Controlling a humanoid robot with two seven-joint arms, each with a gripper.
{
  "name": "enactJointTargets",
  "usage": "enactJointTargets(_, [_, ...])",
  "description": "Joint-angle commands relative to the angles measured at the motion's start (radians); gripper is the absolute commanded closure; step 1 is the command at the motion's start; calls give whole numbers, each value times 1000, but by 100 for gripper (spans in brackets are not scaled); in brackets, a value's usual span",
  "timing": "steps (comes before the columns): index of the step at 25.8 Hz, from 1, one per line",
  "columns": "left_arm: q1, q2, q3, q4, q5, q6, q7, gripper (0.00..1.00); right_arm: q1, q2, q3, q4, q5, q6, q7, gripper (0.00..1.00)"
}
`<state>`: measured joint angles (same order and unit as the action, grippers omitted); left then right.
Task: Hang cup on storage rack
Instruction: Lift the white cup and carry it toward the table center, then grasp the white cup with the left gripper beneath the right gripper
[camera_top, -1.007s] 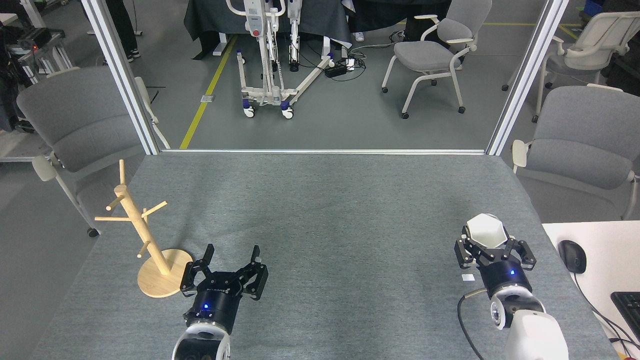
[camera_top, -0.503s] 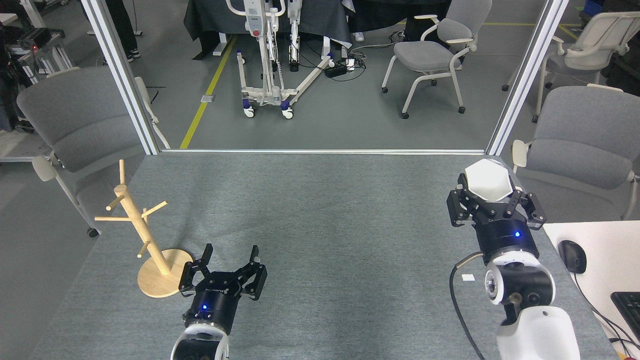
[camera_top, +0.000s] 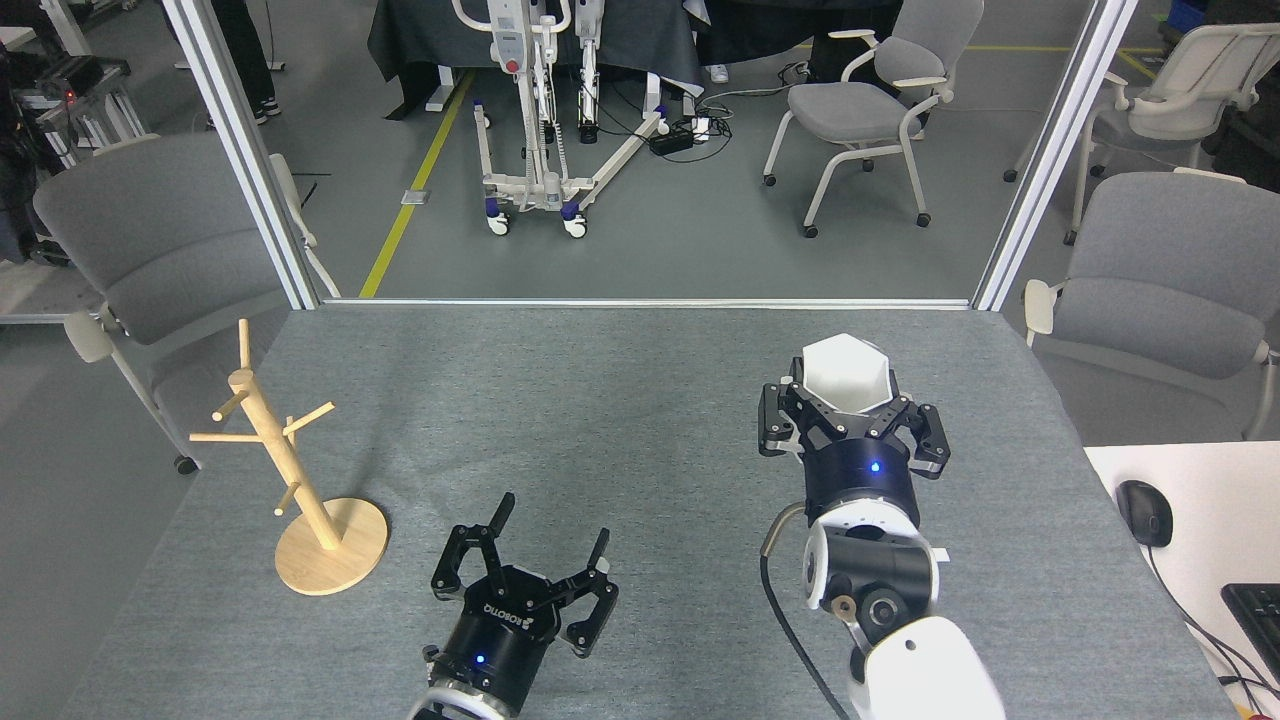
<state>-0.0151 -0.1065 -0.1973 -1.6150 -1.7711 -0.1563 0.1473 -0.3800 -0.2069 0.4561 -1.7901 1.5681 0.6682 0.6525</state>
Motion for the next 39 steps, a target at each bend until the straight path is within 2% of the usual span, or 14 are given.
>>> enactJointTargets(1, [-63,-1,-96,21,-47,4,-5,1,-46,3,96,0,67,149,76,72])
enactJointTargets(7, [-181,-9,-146,127,-83,-2,-26,1,-46,27,127,5,127,197,116,71])
enactJointTargets(12, [-255,-9,-146,195,-83,-48,-32,1,-37,44,184,15,130,200,114,71])
enactJointTargets(15, [-269,-12,-145,185,-80,-118,-32,1,-34,63,197,20,128,199,116,71])
enactJointTargets(23, [-292,-29,-148,198,-76,-270,-37,1,-30,66,200,20,128,191,118,71])
enactJointTargets(30, [-333,-32,-175,257,-60,-281,-106,1,-30,77,202,31,128,188,116,71])
enactJointTargets(39, [-401,-33,-180,294,59,-296,-158,1,-14,96,236,51,127,194,116,71])
